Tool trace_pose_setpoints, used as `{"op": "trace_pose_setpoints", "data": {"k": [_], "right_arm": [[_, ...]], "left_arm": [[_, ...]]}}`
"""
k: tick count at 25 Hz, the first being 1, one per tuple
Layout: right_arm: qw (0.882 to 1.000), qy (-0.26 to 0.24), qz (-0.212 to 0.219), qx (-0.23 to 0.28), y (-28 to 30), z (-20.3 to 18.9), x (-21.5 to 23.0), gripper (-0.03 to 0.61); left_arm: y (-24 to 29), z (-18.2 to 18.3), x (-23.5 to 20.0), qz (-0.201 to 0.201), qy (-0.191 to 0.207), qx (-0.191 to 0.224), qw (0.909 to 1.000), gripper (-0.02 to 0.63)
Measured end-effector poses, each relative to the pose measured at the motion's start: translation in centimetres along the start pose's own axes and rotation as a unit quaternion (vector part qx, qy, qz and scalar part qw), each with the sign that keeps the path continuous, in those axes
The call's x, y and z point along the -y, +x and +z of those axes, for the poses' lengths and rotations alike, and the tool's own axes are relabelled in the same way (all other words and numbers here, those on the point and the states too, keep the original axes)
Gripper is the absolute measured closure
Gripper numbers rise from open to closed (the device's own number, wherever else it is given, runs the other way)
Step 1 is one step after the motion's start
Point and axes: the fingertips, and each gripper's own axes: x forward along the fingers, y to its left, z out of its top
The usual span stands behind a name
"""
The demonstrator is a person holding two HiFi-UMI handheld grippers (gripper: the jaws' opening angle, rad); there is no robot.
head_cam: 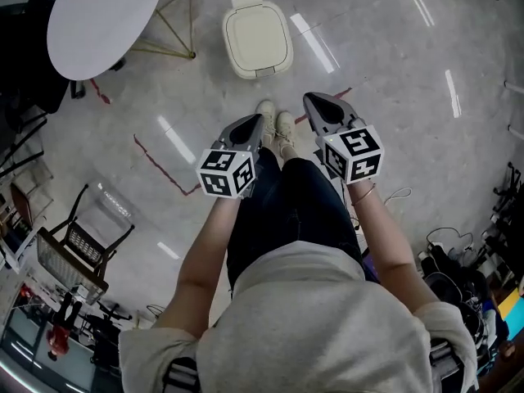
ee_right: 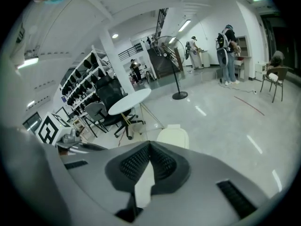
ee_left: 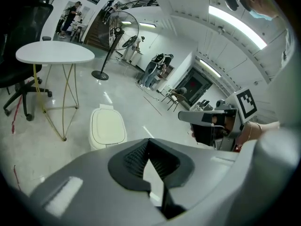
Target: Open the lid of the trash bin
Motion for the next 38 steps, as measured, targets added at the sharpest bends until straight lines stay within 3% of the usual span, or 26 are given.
{"op": "trace_pose_setpoints", "data": {"k": [8, 14, 22, 30, 38], "right_arm": [[1.0, 0.026, 0.005, -0.008, 5.2, -2.4, 2.2, 0.571], [0.998, -0.044, -0.001, -0.038, 8.7, -5.6, 3.0, 0.572], [0.999, -0.004, -0.003, -0.051, 13.6, -9.4, 4.8, 0.571], [0.996, 0.05, -0.038, -0.059, 16.9, -13.1, 7.7, 0.571], [0.995, 0.064, -0.045, -0.06, 18.9, -14.3, 9.5, 0.571]], "left_arm": [[4.7, 0.2, -3.0, 0.0, 0.001, 0.007, 1.0, 0.604], [8.5, -1.1, -5.9, 0.0, 0.027, -0.018, 0.9995, 0.604], [14.1, -3.6, -10.4, 0.019, 0.066, -0.056, 0.9961, 0.604], [18.1, -5.1, -13.5, 0.041, 0.067, -0.065, 0.9948, 0.604], [20.4, -7.3, -16.1, 0.068, 0.046, -0.089, 0.9926, 0.604]]}}
